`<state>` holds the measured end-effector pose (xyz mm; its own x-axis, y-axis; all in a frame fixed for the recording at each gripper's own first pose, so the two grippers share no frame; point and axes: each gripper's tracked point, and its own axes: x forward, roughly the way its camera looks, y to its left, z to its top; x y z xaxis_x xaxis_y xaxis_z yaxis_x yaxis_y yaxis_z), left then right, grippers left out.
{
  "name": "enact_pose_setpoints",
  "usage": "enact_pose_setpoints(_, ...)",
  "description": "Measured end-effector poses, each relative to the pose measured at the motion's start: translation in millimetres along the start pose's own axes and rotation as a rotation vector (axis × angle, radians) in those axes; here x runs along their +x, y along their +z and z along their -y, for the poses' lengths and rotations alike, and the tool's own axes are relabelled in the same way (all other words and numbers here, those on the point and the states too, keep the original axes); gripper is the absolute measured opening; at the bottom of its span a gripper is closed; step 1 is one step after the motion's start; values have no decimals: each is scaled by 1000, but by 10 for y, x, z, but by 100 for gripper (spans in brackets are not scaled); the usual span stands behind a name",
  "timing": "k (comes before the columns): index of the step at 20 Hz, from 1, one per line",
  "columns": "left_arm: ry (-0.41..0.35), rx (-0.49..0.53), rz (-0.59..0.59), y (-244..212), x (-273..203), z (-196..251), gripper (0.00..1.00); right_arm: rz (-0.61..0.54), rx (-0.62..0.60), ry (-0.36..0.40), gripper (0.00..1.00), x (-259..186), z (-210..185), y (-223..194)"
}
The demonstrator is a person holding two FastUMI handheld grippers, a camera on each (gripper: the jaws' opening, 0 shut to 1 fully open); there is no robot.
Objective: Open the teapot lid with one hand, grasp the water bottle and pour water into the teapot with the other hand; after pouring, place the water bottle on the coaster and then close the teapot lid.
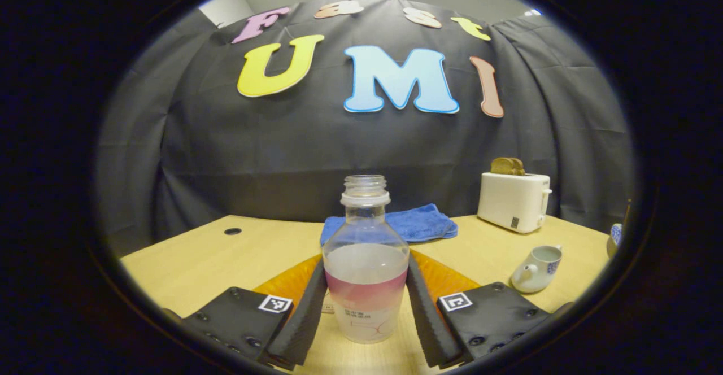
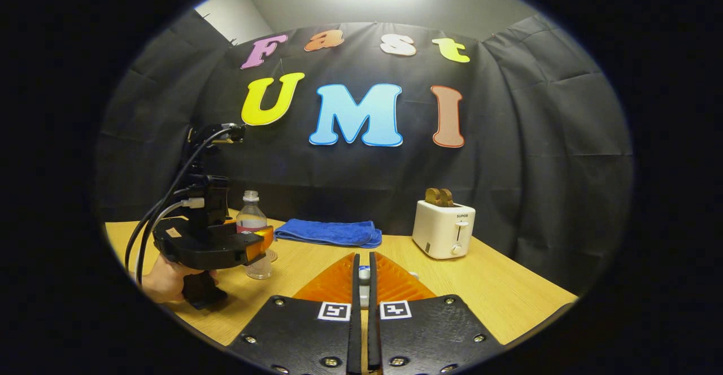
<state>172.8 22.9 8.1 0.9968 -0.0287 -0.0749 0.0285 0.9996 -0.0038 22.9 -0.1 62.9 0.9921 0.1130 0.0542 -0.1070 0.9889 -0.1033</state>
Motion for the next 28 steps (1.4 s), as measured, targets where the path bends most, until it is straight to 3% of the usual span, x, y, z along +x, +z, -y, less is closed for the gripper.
enact_pose_setpoints(4,-17,63,10,58,-1,139,84,-6,6,14,4,-66,-14,-5)
enact_pose_setpoints(9,-44,216,-4,74,38,391,84,-12,15,29,5,-417,12,-28)
enact_pose_setpoints(16,-87,522,-48,12,158,776,85,-29,47,54,5,-883,14,-136)
enact_pose_setpoints(20,-71,656,-51,36,206,865,84,-36,55,58,5,-985,35,-185)
enact_pose_setpoints(22,-61,776,-45,92,224,937,84,-45,66,65,5,-1019,33,-236)
enact_pose_setpoints(28,-115,1057,-69,10,274,1294,85,-52,77,65,5,-1101,68,-283)
